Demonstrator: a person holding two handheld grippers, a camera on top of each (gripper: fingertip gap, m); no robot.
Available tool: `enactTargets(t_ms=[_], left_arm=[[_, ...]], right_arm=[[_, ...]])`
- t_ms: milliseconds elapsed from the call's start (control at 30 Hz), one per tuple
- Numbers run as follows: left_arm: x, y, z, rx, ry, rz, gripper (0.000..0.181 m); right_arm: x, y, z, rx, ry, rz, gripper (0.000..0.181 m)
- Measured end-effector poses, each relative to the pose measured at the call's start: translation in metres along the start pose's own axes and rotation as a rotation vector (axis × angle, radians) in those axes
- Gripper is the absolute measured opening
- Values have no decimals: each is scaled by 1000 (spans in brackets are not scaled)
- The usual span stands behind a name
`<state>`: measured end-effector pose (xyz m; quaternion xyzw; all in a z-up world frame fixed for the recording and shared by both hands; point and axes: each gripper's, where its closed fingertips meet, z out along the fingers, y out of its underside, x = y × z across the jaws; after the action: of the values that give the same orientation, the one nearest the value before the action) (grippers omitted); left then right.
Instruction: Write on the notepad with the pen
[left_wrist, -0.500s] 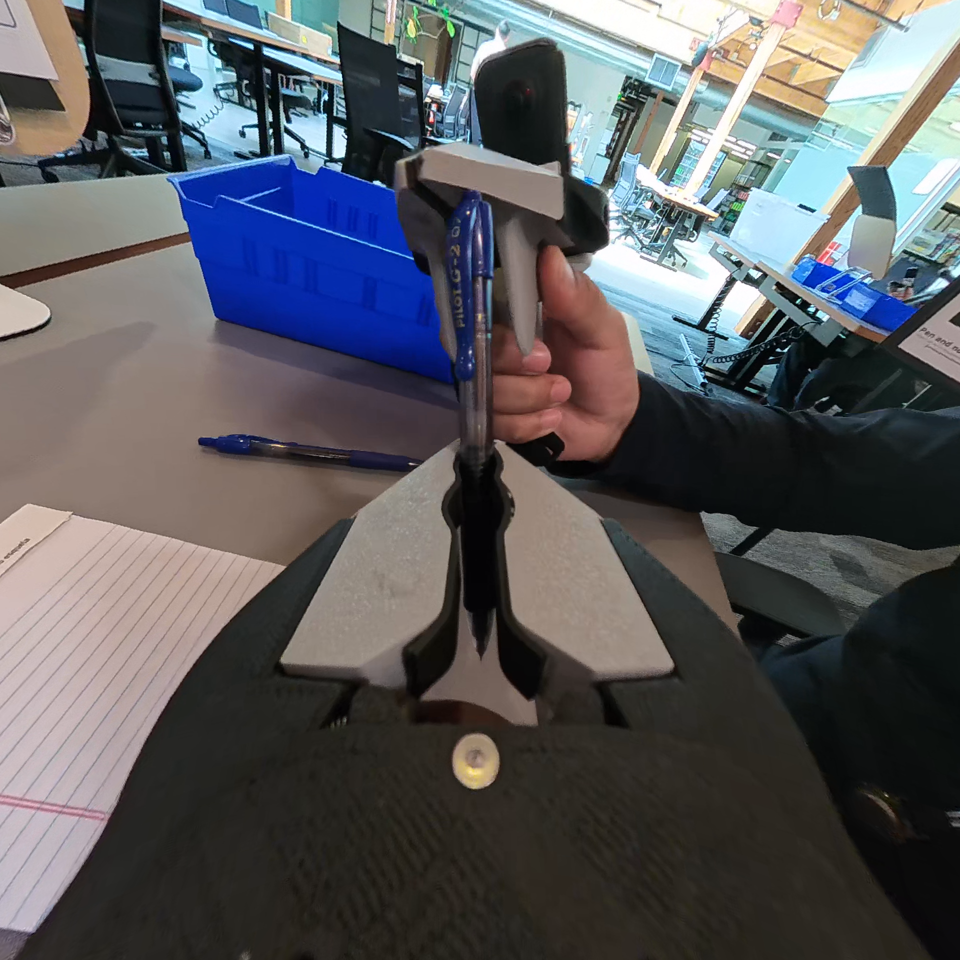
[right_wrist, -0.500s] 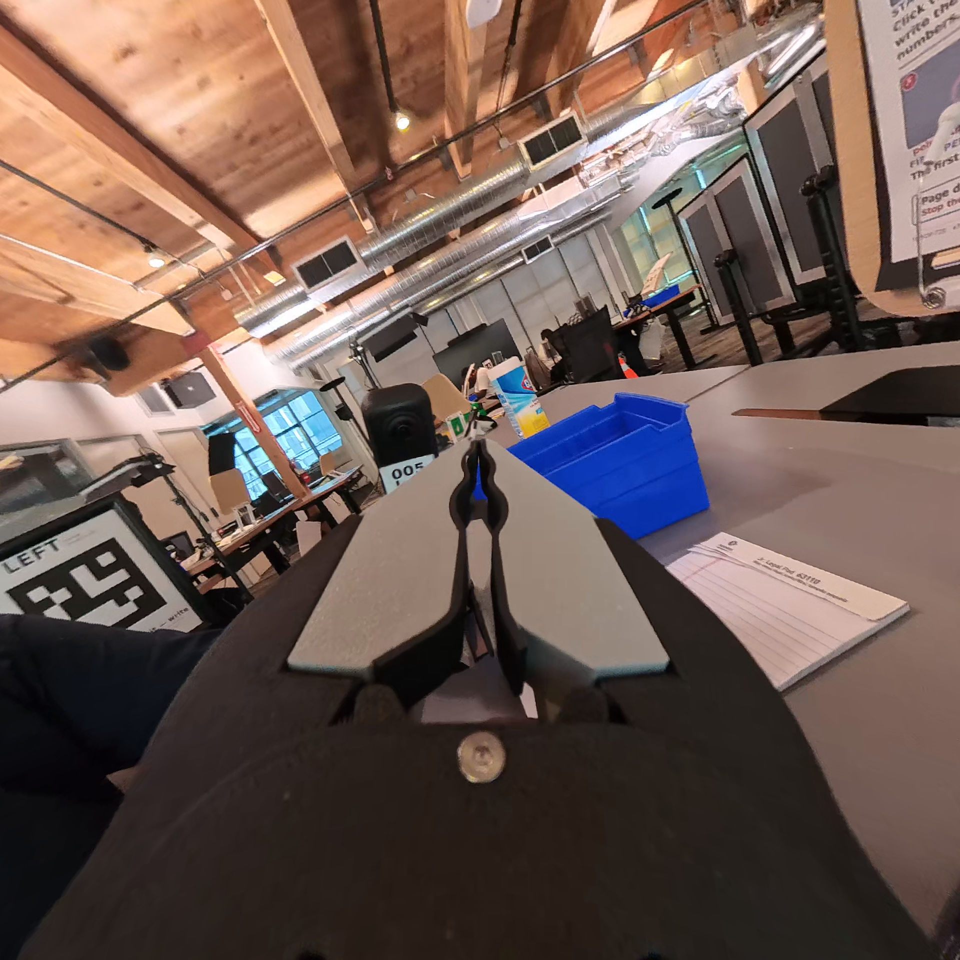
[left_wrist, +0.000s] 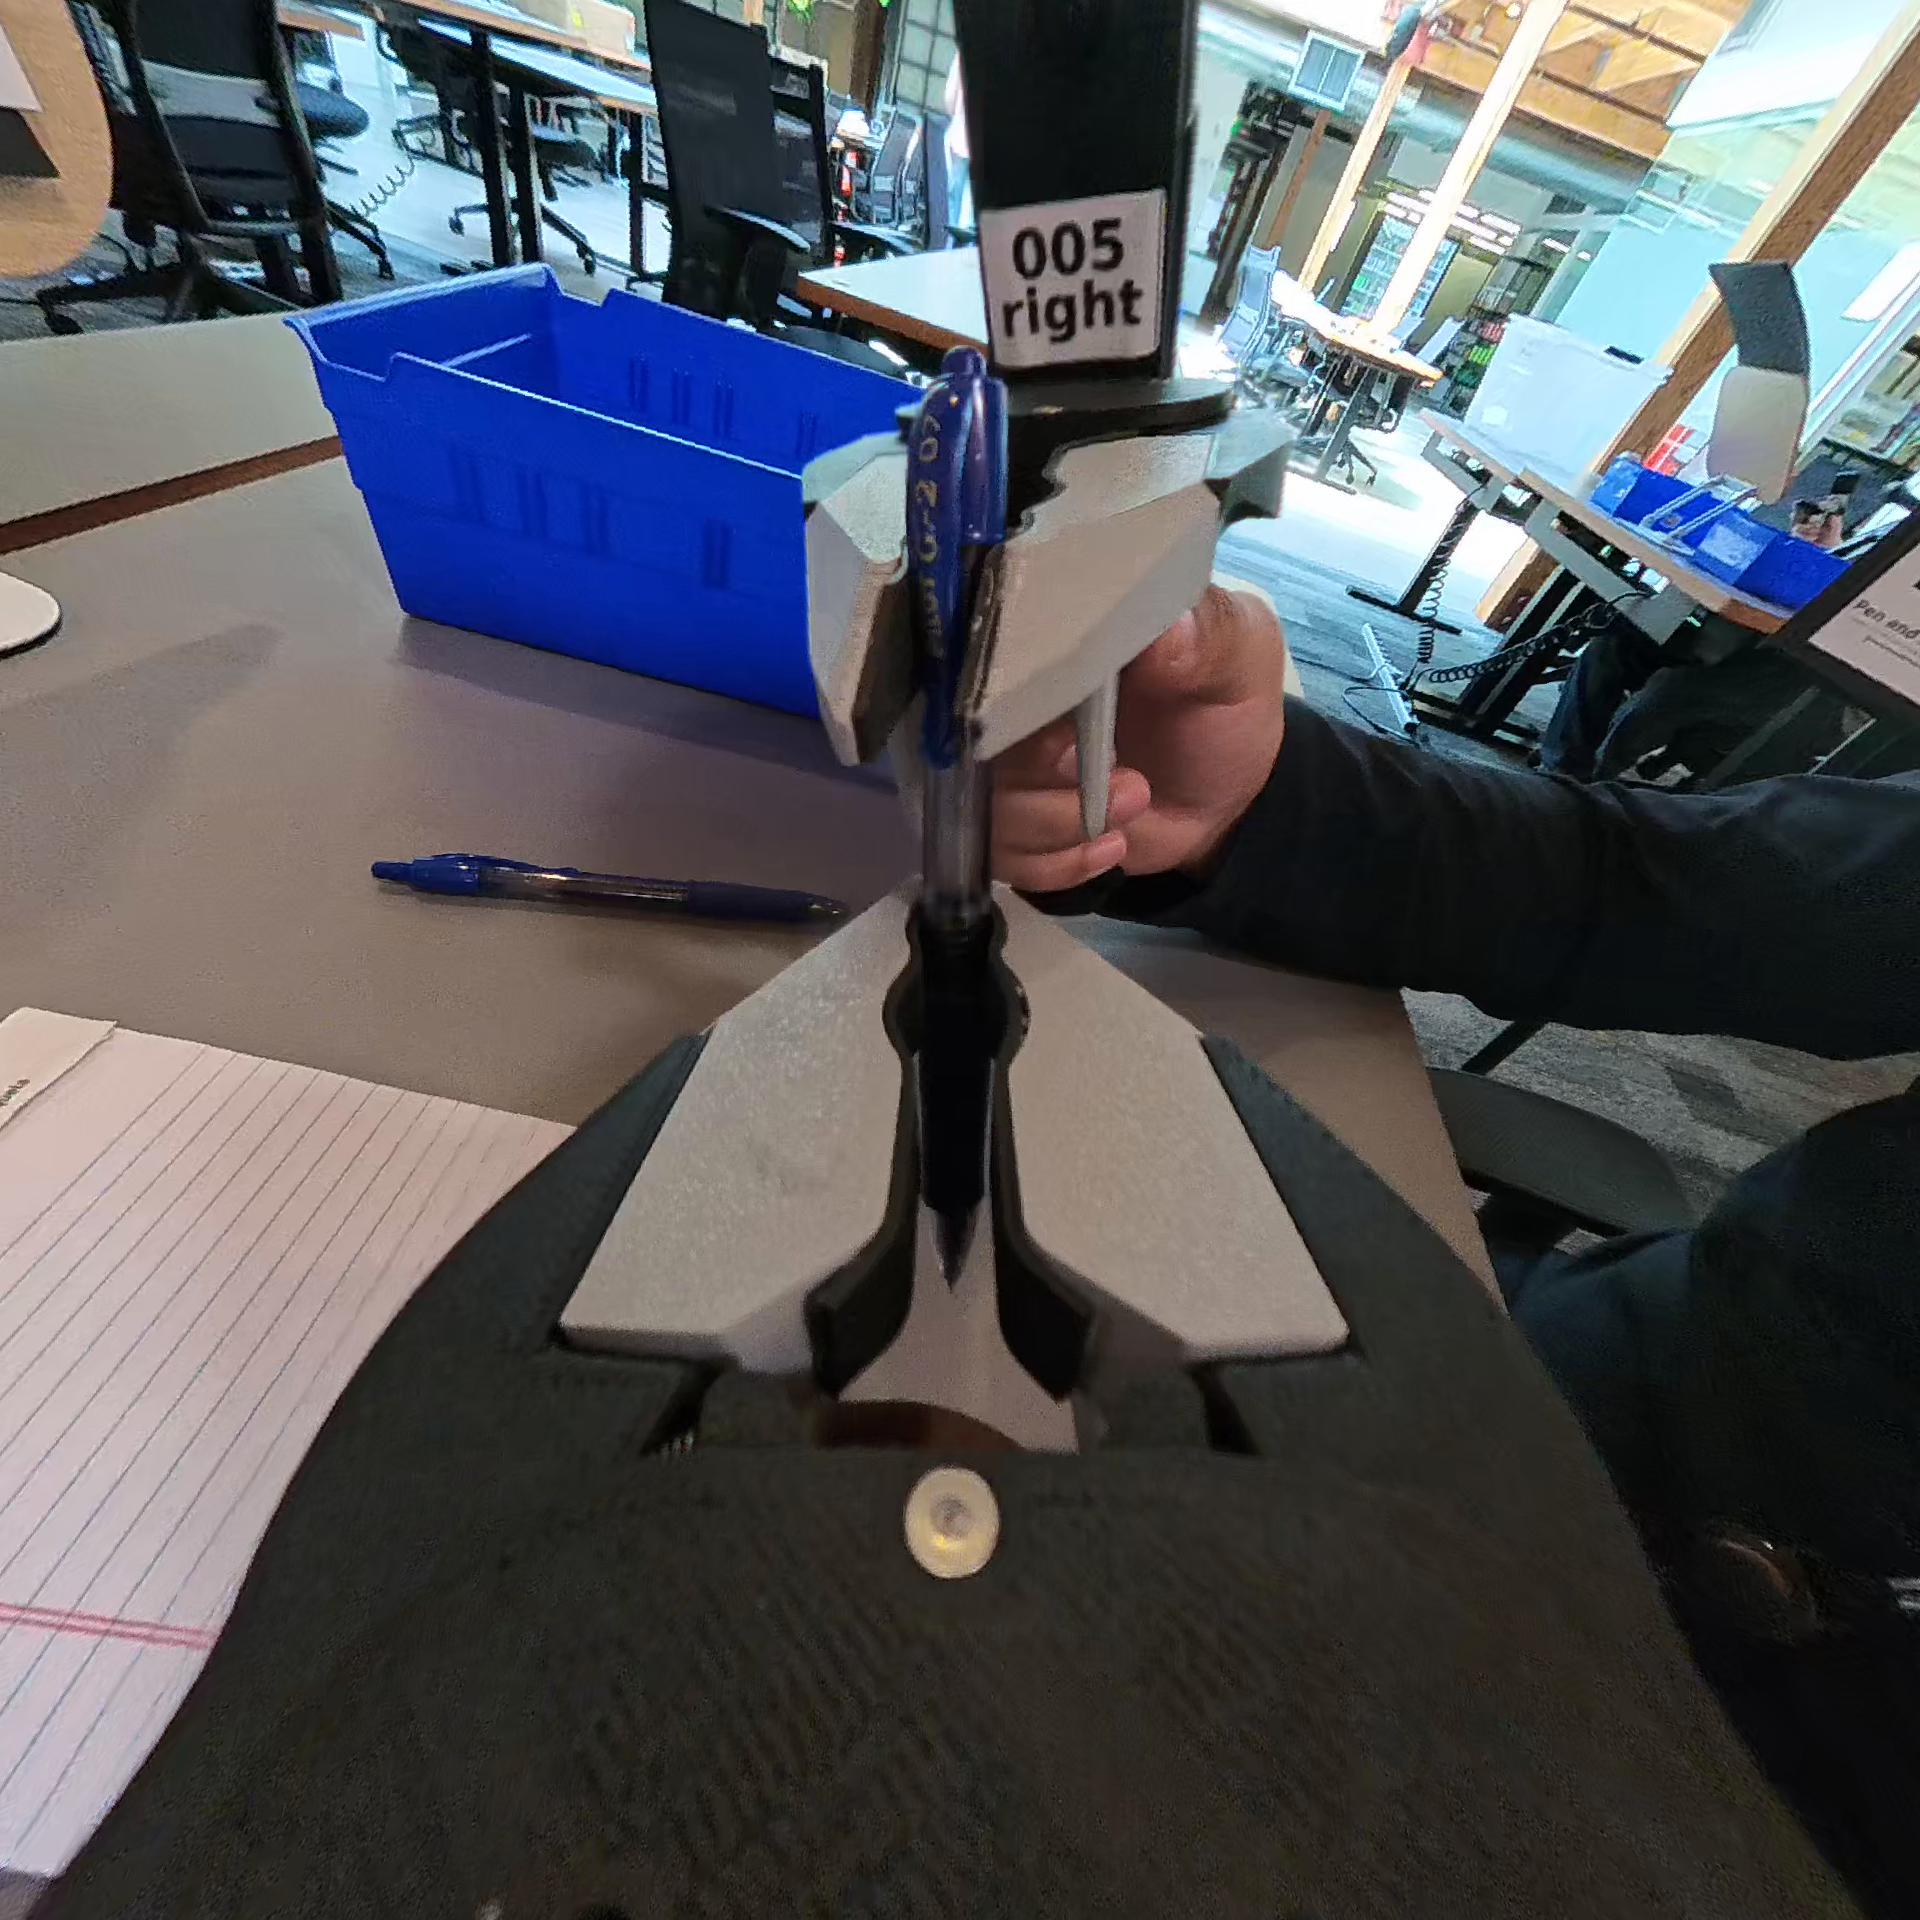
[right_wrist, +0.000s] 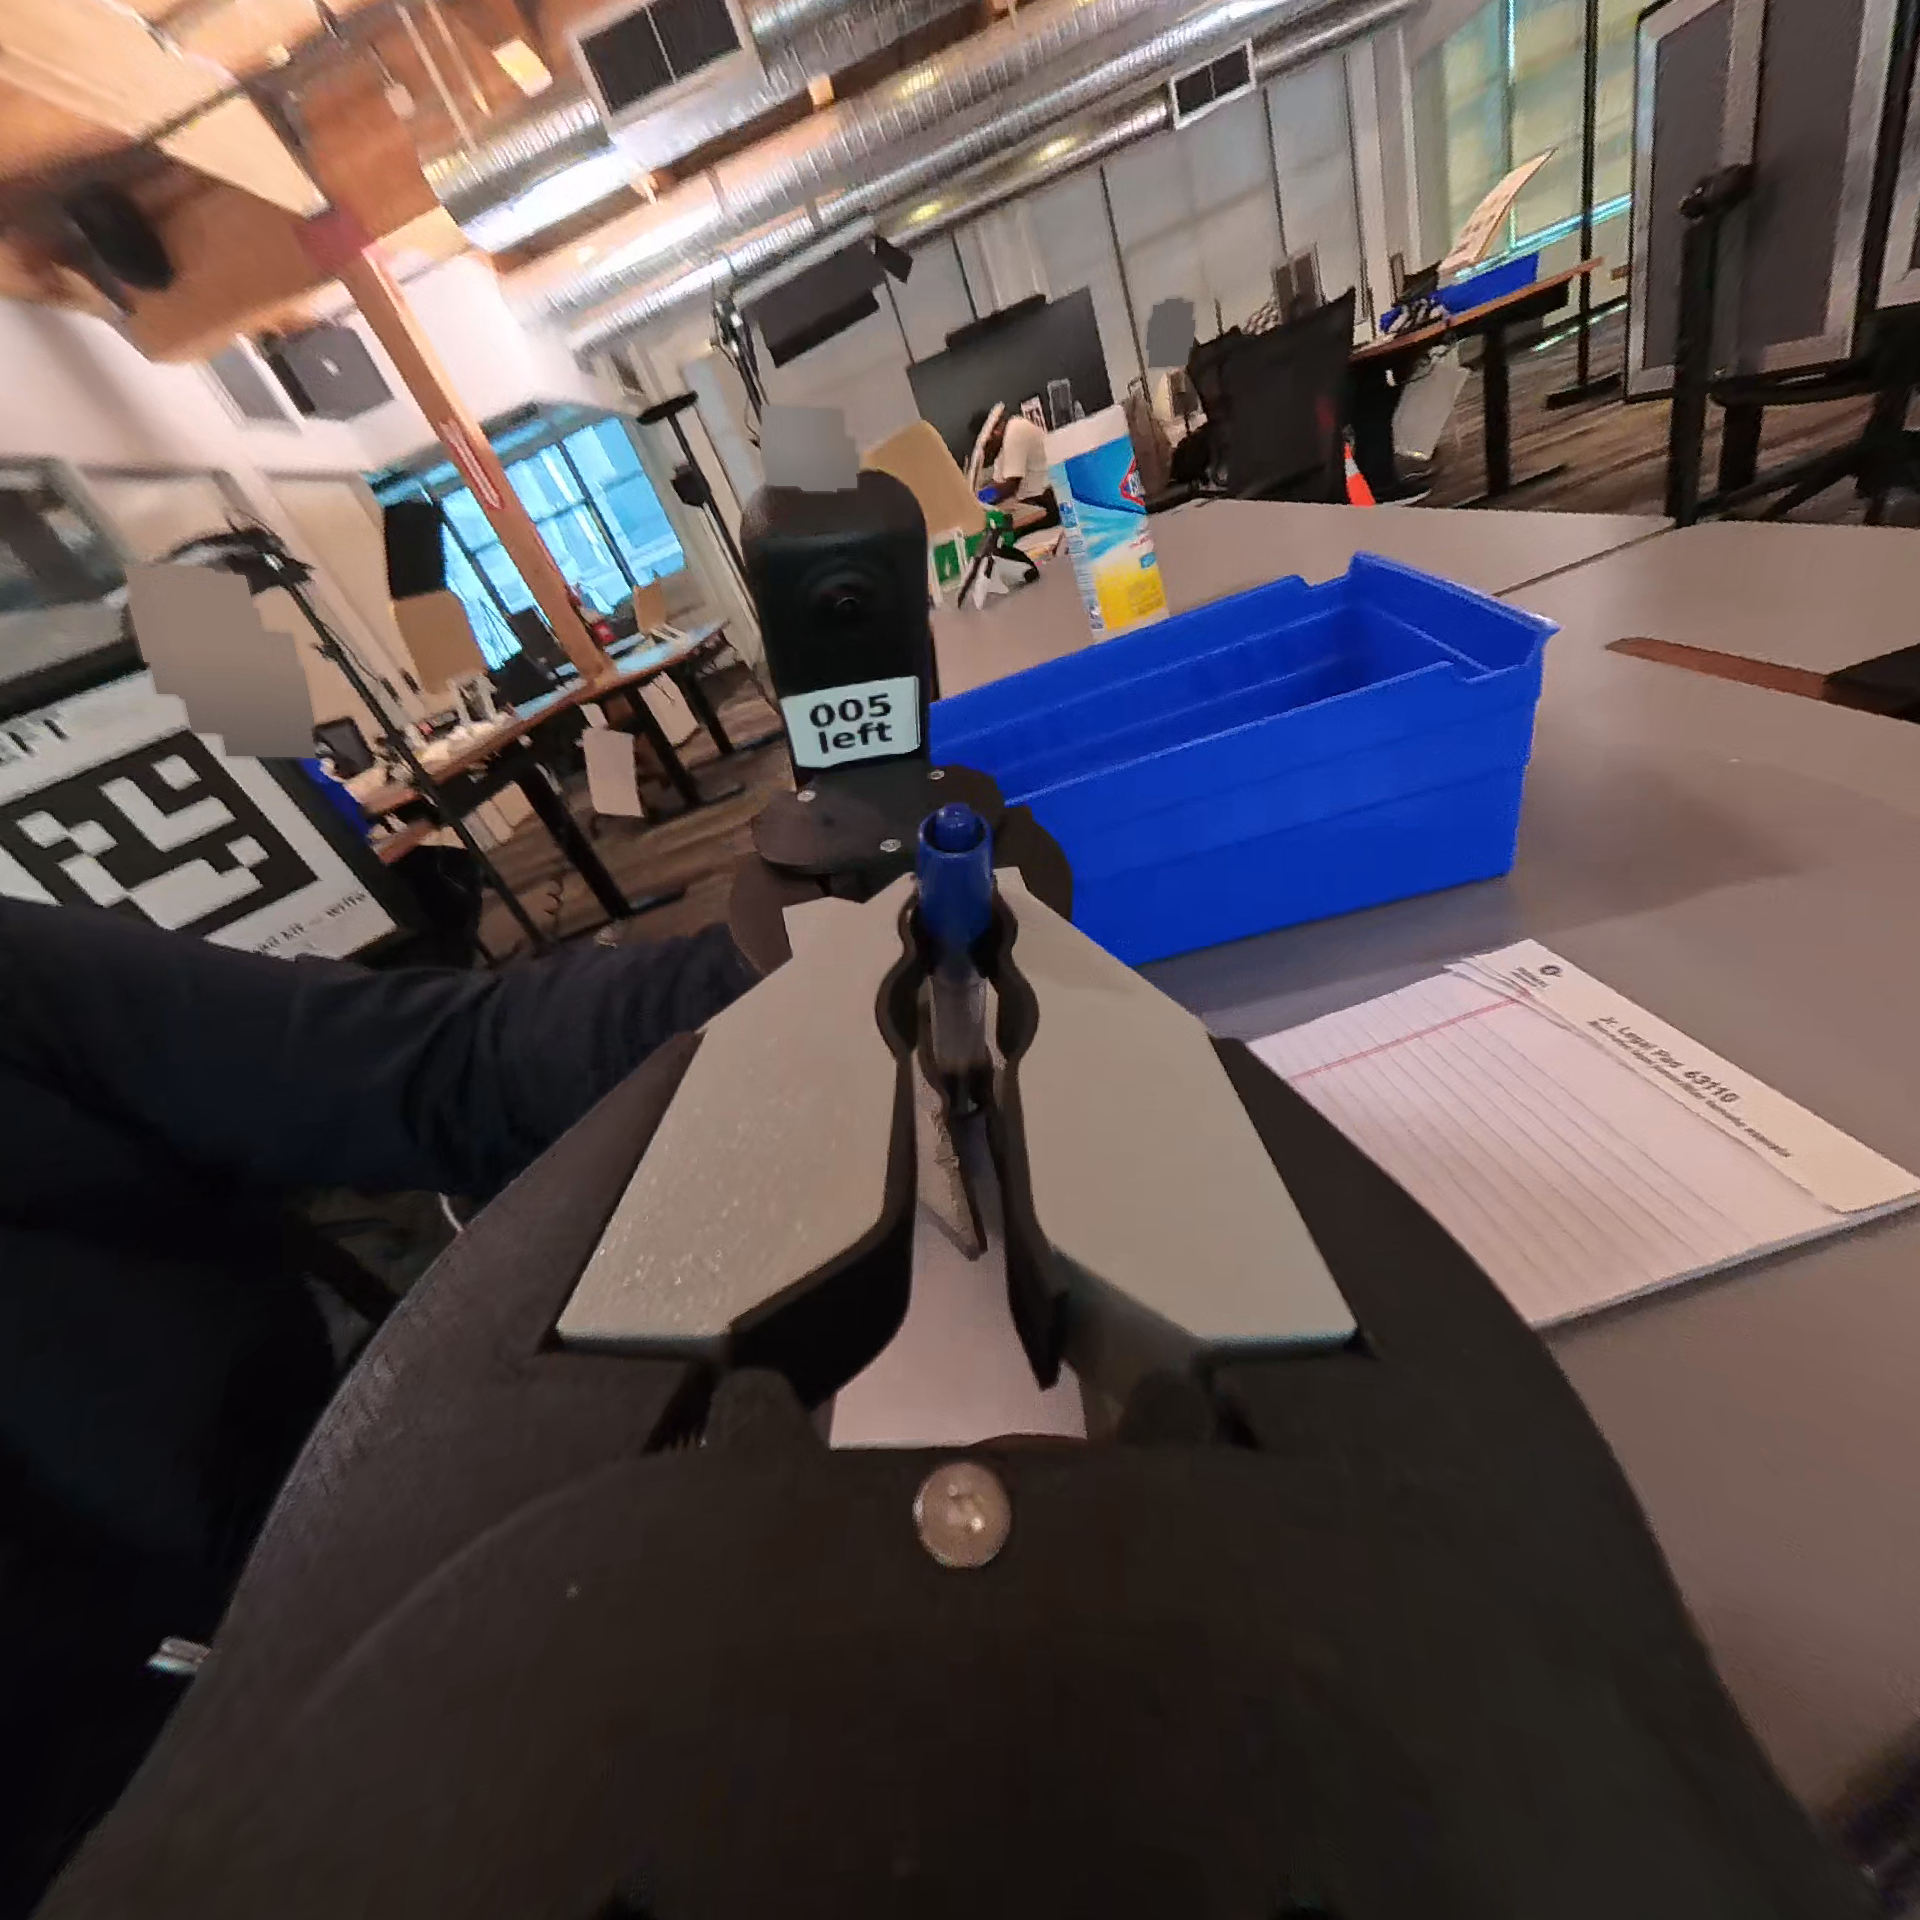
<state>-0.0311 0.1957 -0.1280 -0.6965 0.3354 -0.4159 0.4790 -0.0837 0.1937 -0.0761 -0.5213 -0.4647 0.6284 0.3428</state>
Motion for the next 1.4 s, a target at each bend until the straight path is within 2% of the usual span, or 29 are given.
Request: enactTargets(t_ms=[133, 333, 467, 733, 900, 1400], left_arm=[[-1, -1, 0, 22, 24, -62, 6], [-3, 4, 0, -1, 19, -41, 7], [-3, 7, -2, -33, -12, 45, 6], [11, 18, 6, -107, 32, 102, 5], [11, 10, 1, -69, 41, 83, 5], [3, -8, -8, 35, 18, 51, 8]], right_arm=[[1, -5, -3, 4, 45, -51, 6], [4, -20, -17, 77, 46, -36, 5], [-2, -17, -17, 44, 14, -65, 6], [-17, -2, -13, -39, -92, -63, 6], [-13, 23, -1, -169, -51, -121, 7], [-5, 17, -7, -141, -19, -117, 7]])
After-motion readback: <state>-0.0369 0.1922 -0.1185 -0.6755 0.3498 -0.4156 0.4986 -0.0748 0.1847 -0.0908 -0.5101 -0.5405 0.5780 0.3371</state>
